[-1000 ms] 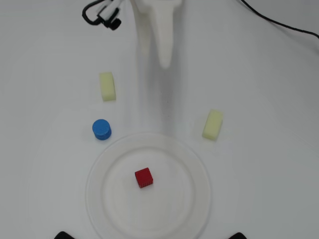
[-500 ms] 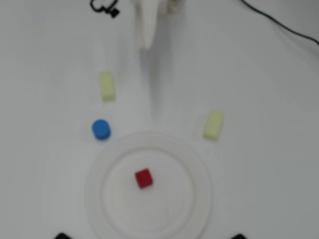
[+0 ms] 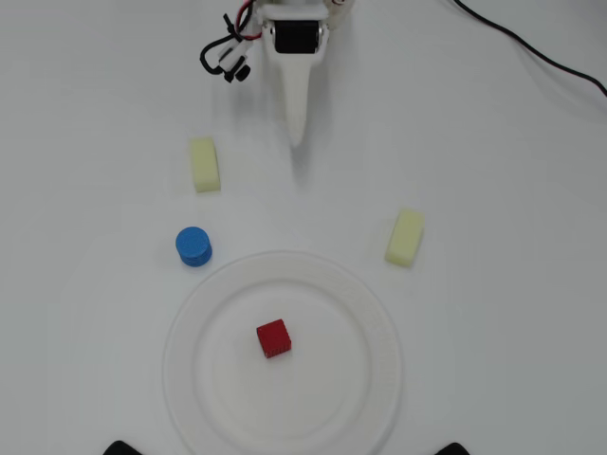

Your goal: Grasp a red block and put it in the dish.

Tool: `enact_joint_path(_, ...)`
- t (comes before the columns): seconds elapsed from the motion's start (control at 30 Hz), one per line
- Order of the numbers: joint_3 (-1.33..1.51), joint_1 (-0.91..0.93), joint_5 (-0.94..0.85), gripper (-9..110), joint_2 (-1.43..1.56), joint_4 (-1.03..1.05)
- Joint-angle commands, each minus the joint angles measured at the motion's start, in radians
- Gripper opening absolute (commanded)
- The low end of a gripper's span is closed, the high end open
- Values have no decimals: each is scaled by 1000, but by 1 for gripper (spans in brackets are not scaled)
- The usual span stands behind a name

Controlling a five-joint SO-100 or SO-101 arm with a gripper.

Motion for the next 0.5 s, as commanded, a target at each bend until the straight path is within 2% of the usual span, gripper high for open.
enact_joint_path(0.0, 55, -37, 32, 36, 181, 52)
enact_joint_path(0.17, 91, -57, 66, 25, 183, 64)
enact_joint_path(0.33, 152, -57, 66, 1, 183, 63)
enact_joint_path(0.47, 202, -58, 74, 0, 183, 61)
